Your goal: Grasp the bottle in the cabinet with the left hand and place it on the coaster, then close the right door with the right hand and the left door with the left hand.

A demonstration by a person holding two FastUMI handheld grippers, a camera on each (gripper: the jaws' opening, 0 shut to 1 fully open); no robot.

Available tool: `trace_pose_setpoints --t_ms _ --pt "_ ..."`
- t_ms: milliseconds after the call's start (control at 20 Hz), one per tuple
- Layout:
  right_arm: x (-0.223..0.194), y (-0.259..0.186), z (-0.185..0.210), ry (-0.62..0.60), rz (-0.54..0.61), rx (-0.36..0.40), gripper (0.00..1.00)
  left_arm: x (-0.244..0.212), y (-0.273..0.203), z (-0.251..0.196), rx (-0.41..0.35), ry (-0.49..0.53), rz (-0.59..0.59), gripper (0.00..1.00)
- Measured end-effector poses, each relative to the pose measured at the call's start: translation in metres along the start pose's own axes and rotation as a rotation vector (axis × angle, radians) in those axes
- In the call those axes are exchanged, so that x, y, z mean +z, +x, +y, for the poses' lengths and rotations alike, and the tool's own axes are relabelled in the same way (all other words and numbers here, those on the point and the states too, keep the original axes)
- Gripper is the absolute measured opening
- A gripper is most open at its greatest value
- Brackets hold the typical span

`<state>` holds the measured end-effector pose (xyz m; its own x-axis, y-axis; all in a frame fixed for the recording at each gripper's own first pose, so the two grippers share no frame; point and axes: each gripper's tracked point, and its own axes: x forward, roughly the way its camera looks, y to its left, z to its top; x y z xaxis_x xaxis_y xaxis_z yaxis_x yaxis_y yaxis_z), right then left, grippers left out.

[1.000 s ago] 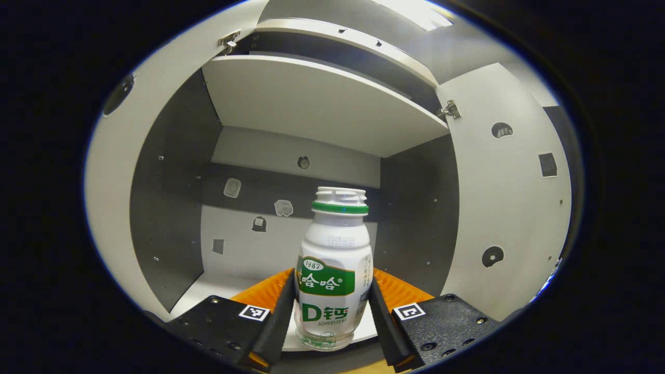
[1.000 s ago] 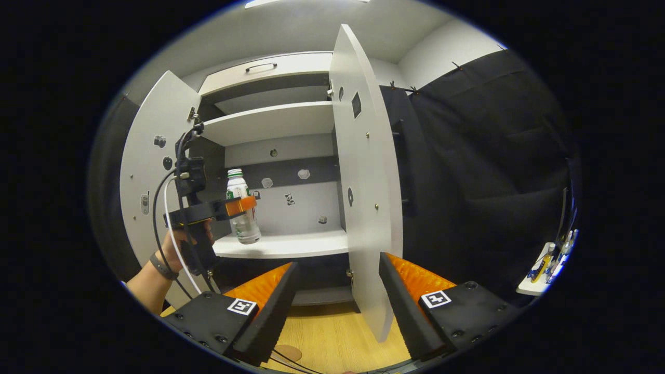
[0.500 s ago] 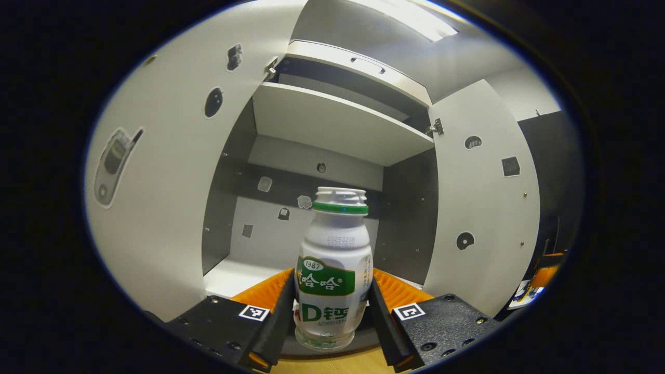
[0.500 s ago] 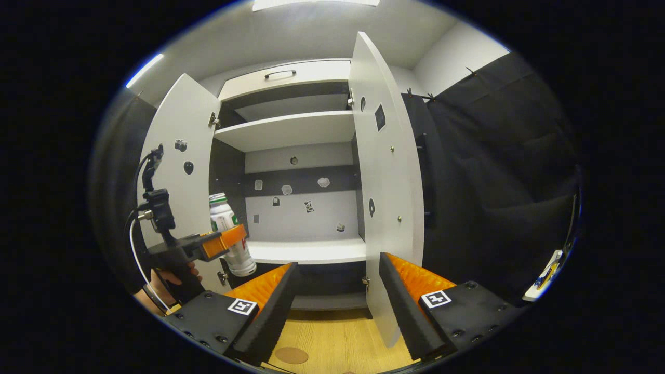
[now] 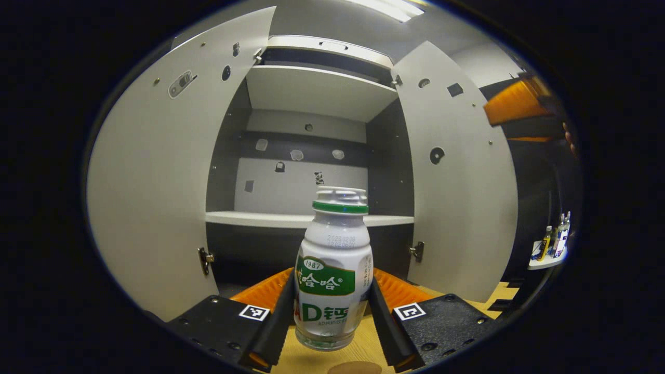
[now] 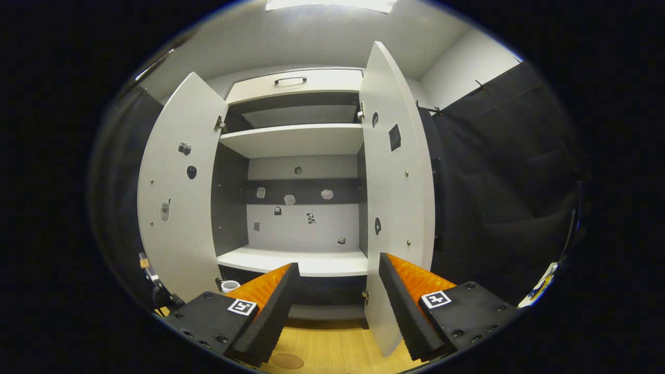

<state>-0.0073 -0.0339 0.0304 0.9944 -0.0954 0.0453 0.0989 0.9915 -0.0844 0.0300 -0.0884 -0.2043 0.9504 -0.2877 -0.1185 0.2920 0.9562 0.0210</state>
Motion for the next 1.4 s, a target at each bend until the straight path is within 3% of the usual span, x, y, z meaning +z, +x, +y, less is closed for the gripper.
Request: trace_pose_setpoints --t_ms 350,650,1000,1400 --pt "-0.025 0.009 0.019 -0.064 0.103 0.023 0.99 -0.092 -0.018 -0.051 -0.083 -0.017 0.064 0.73" --pt "-0.051 0.014 0.037 -0.069 0.201 0.061 0.99 -0.127 -0.018 -0.046 -0.067 -0.001 0.065 0.73" --pt "-0.052 0.016 0.032 -0.063 0.210 0.033 0.99 -0.139 -0.027 -0.038 -0.049 -0.034 0.084 0.74" --pt "-0.055 0.017 0.037 -0.051 0.218 0.056 0.99 -0.150 -0.034 -0.035 -0.050 -0.080 0.136 0.80"
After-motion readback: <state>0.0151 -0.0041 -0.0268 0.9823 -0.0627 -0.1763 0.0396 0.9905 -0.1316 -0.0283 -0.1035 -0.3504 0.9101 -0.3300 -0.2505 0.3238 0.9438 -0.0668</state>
